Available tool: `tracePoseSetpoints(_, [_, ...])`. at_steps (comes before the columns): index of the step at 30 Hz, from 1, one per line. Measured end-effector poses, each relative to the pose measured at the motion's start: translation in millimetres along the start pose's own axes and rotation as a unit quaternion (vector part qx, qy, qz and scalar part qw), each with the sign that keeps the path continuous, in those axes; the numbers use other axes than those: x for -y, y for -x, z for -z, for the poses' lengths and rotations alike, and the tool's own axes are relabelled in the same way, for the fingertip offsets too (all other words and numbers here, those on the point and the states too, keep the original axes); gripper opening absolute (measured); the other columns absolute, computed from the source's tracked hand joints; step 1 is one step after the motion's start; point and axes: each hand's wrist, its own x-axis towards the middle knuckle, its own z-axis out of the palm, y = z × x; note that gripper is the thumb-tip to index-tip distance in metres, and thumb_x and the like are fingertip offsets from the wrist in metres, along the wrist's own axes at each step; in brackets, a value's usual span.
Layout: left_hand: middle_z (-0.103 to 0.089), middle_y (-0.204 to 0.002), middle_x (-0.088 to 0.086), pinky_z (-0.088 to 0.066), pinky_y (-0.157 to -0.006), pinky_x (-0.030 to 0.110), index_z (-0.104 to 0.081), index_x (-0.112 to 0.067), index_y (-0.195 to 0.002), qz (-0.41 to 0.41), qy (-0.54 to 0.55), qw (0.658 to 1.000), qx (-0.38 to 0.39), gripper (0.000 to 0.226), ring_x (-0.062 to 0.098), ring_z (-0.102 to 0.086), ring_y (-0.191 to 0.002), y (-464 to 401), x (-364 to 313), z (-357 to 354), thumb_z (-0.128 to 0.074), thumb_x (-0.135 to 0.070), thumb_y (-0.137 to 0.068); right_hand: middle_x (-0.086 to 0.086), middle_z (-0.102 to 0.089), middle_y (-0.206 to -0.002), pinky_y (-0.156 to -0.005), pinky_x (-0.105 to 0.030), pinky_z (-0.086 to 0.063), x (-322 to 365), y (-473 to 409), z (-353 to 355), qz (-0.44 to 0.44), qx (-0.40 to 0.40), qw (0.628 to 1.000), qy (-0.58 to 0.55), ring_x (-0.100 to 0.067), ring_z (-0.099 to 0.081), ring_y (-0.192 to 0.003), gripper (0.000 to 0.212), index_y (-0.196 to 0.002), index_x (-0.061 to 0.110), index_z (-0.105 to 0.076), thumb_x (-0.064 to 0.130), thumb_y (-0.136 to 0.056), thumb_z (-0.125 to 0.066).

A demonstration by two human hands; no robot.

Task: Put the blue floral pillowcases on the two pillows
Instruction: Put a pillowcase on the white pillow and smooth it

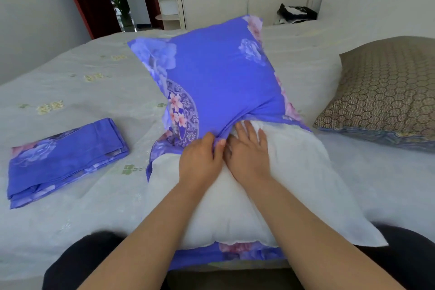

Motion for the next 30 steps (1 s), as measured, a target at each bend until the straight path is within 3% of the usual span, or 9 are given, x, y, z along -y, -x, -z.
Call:
tracePoseSetpoints(2, [-0.06,-0.064,0.009,-0.042,-0.06,0.034,-0.057,-0.015,-0.069,-0.03,-0.002,1.0,-0.004,0.044,0.03,-0.057,-0.066,2,9,-1,-0.043,-0.054,-0.084,-0.009,-0.055,-0.125,-0.097,-0.04,-0.035,-3,8,3,-0.019,-0.143,0.988,-0.063,-0.027,-0.048,-0.118,0.045,-0.109,0.018,-0.056,0.043,-0.073,-0.046])
tracePoseSetpoints(4, [-0.051,-0.054,0.005,-0.039,-0.055,0.031,-0.048,-0.016,-0.053,-0.075,0.001,0.997,-0.014,0.043,0.027,-0.052,-0.057,0,8,1,-0.05,-0.05,-0.08,-0.011,-0.055,-0.115,-0.088,-0.037,-0.035,-6,8,12,-0.046,-0.231,0.968,-0.09,-0.026,-0.045,-0.107,0.048,-0.109,0.016,-0.045,0.04,-0.068,-0.055])
tracePoseSetpoints(8, [-0.039,-0.046,0.003,-0.019,-0.05,0.027,-0.034,-0.017,-0.047,-0.091,0.053,0.992,-0.065,0.021,0.024,-0.041,-0.048,3,2,9,-0.046,-0.023,-0.064,-0.009,-0.054,-0.119,-0.086,-0.04,-0.035,-32,-22,40,-0.102,-0.288,0.952,-0.021,-0.03,-0.049,-0.107,0.049,-0.118,0.018,-0.051,0.019,-0.07,-0.059])
tracePoseSetpoints(14, [-0.047,-0.056,0.004,-0.026,-0.056,0.03,-0.049,-0.012,-0.056,-0.05,0.001,0.996,-0.068,0.012,0.025,-0.045,-0.057,14,8,-8,-0.039,-0.018,-0.061,-0.01,-0.066,-0.088,-0.065,-0.034,-0.039,-81,-17,56,-0.195,-0.21,0.927,-0.24,-0.036,-0.059,-0.083,0.037,-0.102,0.015,-0.063,0.015,-0.071,-0.042])
tracePoseSetpoints(18, [-0.053,-0.065,0.01,-0.031,-0.056,0.032,-0.056,-0.008,-0.065,0.061,-0.049,0.996,-0.033,0.007,0.031,-0.051,-0.063,0,21,-15,-0.054,-0.005,-0.06,-0.012,-0.055,-0.051,-0.046,-0.025,-0.027,-31,17,60,0.037,-0.247,0.962,-0.111,-0.032,-0.053,-0.043,0.031,-0.09,0.009,-0.056,0.019,-0.067,-0.037])
tracePoseSetpoints(21, [-0.056,-0.067,0.016,-0.033,-0.056,0.035,-0.053,-0.007,-0.065,0.116,0.006,0.993,-0.029,0.012,0.035,-0.053,-0.065,-2,27,-10,-0.041,-0.004,-0.063,-0.004,-0.061,-0.053,-0.05,-0.03,-0.031,-52,37,53,0.127,-0.224,0.964,-0.061,-0.025,-0.056,-0.046,0.03,-0.093,0.023,-0.05,0.018,-0.065,-0.041])
tracePoseSetpoints(24, [-0.054,-0.069,0.009,-0.032,-0.057,0.032,-0.049,-0.016,-0.065,0.188,0.09,0.974,-0.083,0.017,0.029,-0.048,-0.069,4,18,-1,-0.043,-0.002,-0.072,-0.011,-0.063,-0.062,-0.05,-0.033,-0.037,-107,46,50,-0.022,-0.133,0.991,0.003,-0.032,-0.06,-0.053,0.027,-0.096,0.025,-0.043,0.015,-0.072,-0.05])
tracePoseSetpoints(26, [-0.052,-0.071,0.006,-0.029,-0.055,0.028,-0.052,-0.013,-0.064,0.099,0.081,0.983,-0.128,0.016,0.019,-0.043,-0.071,13,11,-1,-0.043,0.0,-0.068,-0.016,-0.061,-0.068,-0.053,-0.032,-0.032,-124,47,47,-0.138,-0.023,0.99,0.014,-0.038,-0.058,-0.06,0.024,-0.097,0.019,-0.044,0.007,-0.079,-0.052])
tracePoseSetpoints(30, [-0.047,-0.087,-0.003,-0.025,-0.06,0.022,-0.059,-0.014,-0.072,0.171,0.133,0.961,-0.169,0.027,0.019,-0.049,-0.084,9,24,-1,-0.046,0.008,-0.066,-0.006,-0.05,-0.067,-0.055,-0.031,-0.028,-119,41,43,-0.172,0.006,0.984,0.047,-0.034,-0.057,-0.067,0.012,-0.098,0.014,-0.046,0.011,-0.087,-0.049])
